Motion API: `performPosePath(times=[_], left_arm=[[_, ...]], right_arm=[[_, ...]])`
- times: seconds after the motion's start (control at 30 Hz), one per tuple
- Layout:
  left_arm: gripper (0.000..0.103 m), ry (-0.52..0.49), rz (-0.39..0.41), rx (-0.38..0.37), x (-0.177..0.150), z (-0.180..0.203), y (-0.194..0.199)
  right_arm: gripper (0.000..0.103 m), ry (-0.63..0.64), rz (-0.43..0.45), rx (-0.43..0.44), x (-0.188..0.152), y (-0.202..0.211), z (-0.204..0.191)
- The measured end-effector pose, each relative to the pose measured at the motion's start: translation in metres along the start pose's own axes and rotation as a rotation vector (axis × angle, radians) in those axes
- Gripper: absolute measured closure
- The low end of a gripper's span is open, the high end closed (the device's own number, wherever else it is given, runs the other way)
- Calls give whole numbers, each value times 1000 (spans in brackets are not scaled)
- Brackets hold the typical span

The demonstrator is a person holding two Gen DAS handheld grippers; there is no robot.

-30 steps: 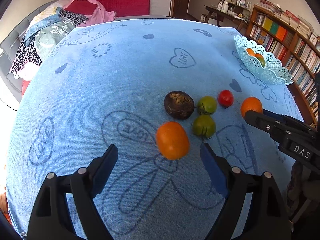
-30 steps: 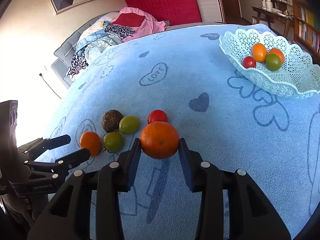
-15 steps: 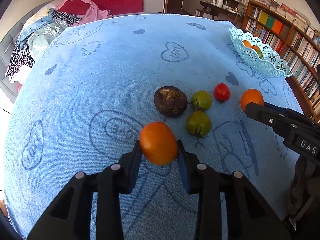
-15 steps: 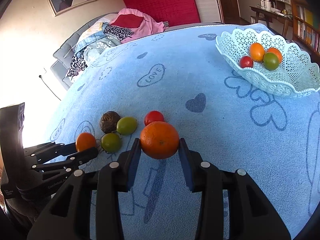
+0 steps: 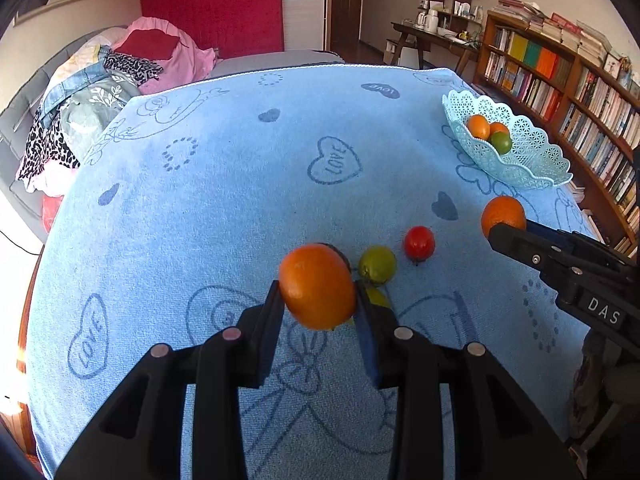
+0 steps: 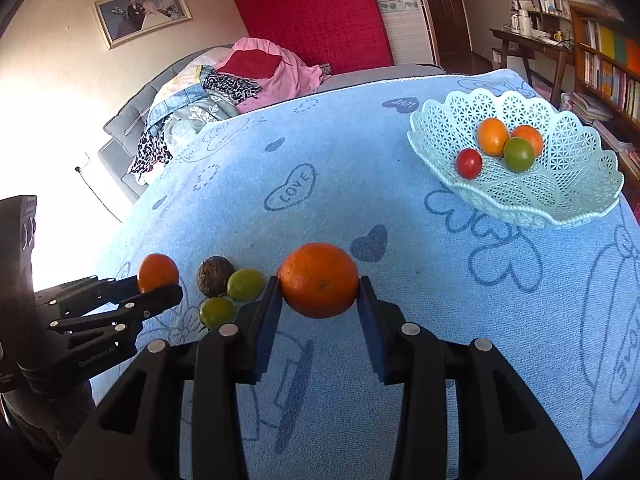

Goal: Organize fruits
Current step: 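Carry both oranges into the lattice basket and open both tools to release them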

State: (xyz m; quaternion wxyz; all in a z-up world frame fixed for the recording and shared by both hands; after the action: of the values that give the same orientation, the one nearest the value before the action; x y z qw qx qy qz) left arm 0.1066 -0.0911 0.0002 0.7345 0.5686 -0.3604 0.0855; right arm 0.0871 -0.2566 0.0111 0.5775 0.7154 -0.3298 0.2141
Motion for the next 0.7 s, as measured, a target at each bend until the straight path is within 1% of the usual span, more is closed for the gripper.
performPosePath(times=[0.13, 0.33, 0.6, 0.7], left_arm=[[68, -25, 18, -14, 15, 15, 0], [68, -71, 35, -35, 36, 41, -5], [68, -114, 37, -59, 54, 73, -17], [68, -126, 41, -69, 63, 84, -22]], right_arm=[[63, -24, 53, -34, 16, 12, 18], [63, -81, 114, -83, 37, 25, 56], [63, -156, 151, -155, 53, 30, 108], [63, -166, 162, -206, 56, 29, 127]])
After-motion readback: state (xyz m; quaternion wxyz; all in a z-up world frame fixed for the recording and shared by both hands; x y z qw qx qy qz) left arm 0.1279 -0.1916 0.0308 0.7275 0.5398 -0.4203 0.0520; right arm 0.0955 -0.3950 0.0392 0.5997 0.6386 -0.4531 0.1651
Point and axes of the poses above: each gripper's, at about its wrist camera, not at the fingertips, and y roughly against the way its jaws point, z to its right, x to its top, the point moved 8 cm from there along -y, roughly the way its jaws point, and after that the axes turned 6 degrees about -x, right-handed, at the moved point
